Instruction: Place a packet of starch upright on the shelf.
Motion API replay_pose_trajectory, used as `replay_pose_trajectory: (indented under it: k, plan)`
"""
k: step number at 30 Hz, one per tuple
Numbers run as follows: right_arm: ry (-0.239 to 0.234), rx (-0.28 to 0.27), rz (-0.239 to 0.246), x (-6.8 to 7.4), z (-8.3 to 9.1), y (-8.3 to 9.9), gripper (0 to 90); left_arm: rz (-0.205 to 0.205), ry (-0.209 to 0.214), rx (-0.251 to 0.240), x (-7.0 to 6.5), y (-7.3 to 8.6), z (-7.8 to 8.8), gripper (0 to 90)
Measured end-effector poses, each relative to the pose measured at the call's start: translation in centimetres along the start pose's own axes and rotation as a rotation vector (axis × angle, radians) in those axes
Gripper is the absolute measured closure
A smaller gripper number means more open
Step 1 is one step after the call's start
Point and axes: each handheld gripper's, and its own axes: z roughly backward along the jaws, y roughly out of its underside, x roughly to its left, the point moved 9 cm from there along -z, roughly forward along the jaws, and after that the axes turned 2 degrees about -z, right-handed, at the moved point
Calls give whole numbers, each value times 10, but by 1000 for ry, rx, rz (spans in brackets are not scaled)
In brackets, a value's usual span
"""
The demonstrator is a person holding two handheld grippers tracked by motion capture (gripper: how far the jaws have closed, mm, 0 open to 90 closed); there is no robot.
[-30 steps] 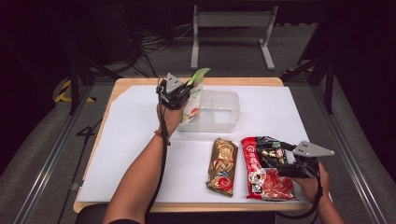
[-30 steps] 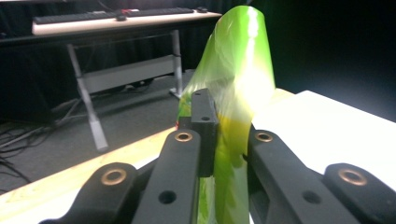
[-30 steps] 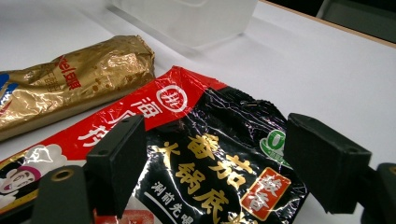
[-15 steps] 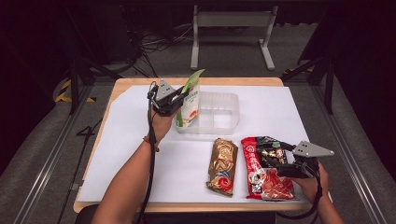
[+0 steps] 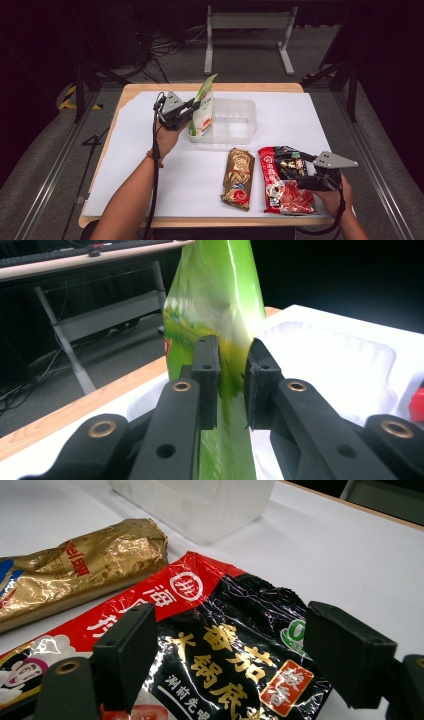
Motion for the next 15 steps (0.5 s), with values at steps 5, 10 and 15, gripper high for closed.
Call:
replay_pose_trajectory:
  k: [5, 10, 15]
  plan:
    - [-7, -2, -2, 0, 0, 0, 242, -9, 13, 16, 0, 6, 7, 790]
    - [-15, 2, -5, 1, 0, 0, 248, -28, 18, 27, 0, 11, 14, 778]
    - [-19, 5, -1, 2, 0, 0, 253, -32, 20, 36, 0, 16, 19, 762]
